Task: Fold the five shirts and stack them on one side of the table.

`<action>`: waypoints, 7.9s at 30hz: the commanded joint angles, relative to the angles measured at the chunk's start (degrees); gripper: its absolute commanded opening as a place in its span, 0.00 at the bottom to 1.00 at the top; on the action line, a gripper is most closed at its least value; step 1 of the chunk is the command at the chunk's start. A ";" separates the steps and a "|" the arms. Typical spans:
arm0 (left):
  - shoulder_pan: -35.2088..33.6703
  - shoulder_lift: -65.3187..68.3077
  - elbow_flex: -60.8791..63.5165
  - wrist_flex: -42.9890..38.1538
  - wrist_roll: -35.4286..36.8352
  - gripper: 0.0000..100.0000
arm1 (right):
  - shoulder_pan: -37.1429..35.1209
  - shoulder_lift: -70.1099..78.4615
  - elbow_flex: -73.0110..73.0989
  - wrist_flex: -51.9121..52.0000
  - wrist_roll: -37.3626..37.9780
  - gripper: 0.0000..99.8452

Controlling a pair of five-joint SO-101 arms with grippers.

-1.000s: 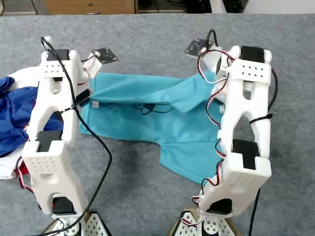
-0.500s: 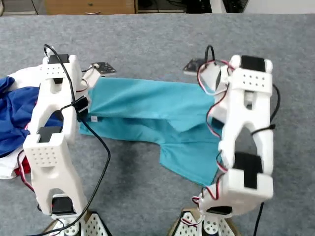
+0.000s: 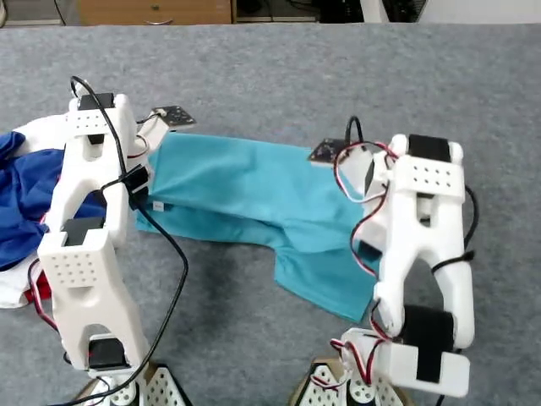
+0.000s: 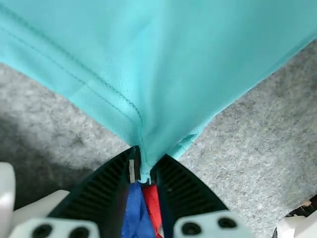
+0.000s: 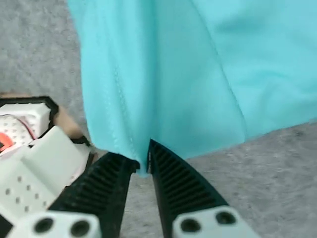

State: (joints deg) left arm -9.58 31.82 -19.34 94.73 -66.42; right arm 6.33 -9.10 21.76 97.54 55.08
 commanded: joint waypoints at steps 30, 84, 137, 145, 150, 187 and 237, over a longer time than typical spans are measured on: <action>-2.02 -1.10 -2.90 3.16 4.22 0.15 | 0.92 -10.68 8.31 4.48 2.20 0.24; 50.20 -32.84 17.85 -2.02 44.92 0.04 | 39.87 -43.74 -13.23 -3.16 -15.74 0.00; 67.87 -6.46 9.58 -19.43 33.58 0.19 | 24.04 -45.76 -12.97 -4.57 -15.74 0.00; 66.55 0.66 2.46 -19.16 33.41 0.19 | 24.57 -46.11 -9.01 -8.88 -15.56 0.00; 66.55 2.15 2.37 -18.02 33.76 0.18 | 24.57 -46.11 -9.01 -8.88 -15.56 0.00; 58.64 3.56 -18.02 -9.49 33.23 0.02 | 24.48 -46.11 -8.66 -8.79 -15.74 0.00; 45.89 15.16 -31.12 -14.95 27.69 0.14 | 24.57 -46.11 -7.25 -8.44 -15.82 0.00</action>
State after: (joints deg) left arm 37.27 47.74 -44.57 77.76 -38.46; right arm 31.21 -54.90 14.73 89.98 39.87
